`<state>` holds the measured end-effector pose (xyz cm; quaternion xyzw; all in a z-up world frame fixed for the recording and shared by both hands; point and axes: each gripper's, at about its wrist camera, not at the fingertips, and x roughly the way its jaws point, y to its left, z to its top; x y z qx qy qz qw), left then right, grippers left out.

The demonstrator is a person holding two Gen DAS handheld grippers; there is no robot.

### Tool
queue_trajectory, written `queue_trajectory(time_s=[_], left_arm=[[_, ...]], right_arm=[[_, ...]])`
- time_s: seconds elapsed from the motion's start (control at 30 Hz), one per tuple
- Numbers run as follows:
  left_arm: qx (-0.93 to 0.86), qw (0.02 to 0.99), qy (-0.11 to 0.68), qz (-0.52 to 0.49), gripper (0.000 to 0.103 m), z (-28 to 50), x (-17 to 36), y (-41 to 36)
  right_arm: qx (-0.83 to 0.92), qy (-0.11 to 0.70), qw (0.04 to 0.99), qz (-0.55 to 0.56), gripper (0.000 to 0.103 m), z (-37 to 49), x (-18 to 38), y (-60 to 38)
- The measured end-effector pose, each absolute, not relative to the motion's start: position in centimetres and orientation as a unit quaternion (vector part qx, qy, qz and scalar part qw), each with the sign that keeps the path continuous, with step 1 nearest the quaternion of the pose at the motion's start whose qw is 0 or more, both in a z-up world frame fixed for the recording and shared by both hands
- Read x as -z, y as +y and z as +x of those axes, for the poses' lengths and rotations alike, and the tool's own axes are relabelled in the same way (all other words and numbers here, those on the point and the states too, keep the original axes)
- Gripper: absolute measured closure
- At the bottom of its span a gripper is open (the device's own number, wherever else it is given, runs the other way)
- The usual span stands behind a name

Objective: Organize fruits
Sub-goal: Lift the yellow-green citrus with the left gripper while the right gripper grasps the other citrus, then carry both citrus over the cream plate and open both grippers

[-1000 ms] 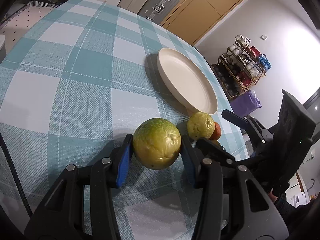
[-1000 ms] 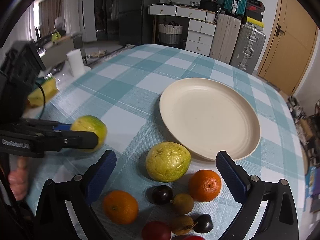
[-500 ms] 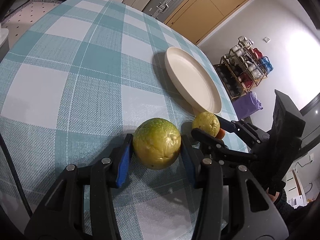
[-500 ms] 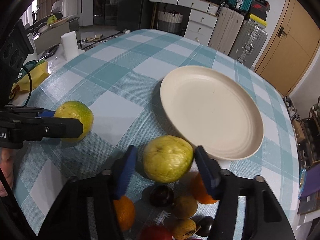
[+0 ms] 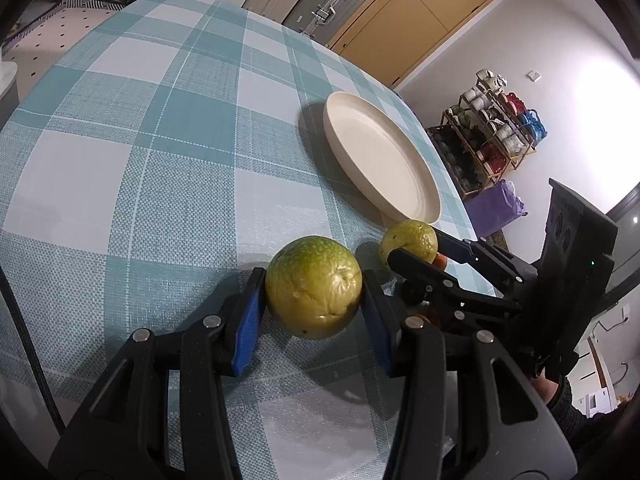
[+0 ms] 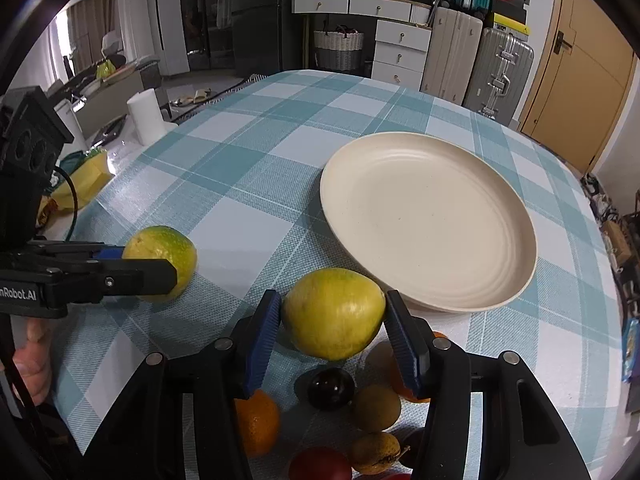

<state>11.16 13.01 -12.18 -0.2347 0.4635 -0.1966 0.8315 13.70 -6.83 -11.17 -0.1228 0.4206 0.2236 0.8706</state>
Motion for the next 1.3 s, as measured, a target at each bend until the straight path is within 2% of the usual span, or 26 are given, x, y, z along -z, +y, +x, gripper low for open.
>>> queue_trajectory(time_s=[0.73, 1.3], left_arm=[[0.193, 0.842, 0.461, -0.205, 0.06, 13.4, 10.0, 10.8], [0.212, 0.842, 0.458, -0.188, 0.06, 22.0, 5.3, 6.0]], right_arm=[[-0.256, 0.389, 0.885, -0.029, 0.05, 14.0, 8.6, -10.4], [-0.255, 0.36, 0.897, 0.003, 0.05, 19.2, 4.9, -14.2]])
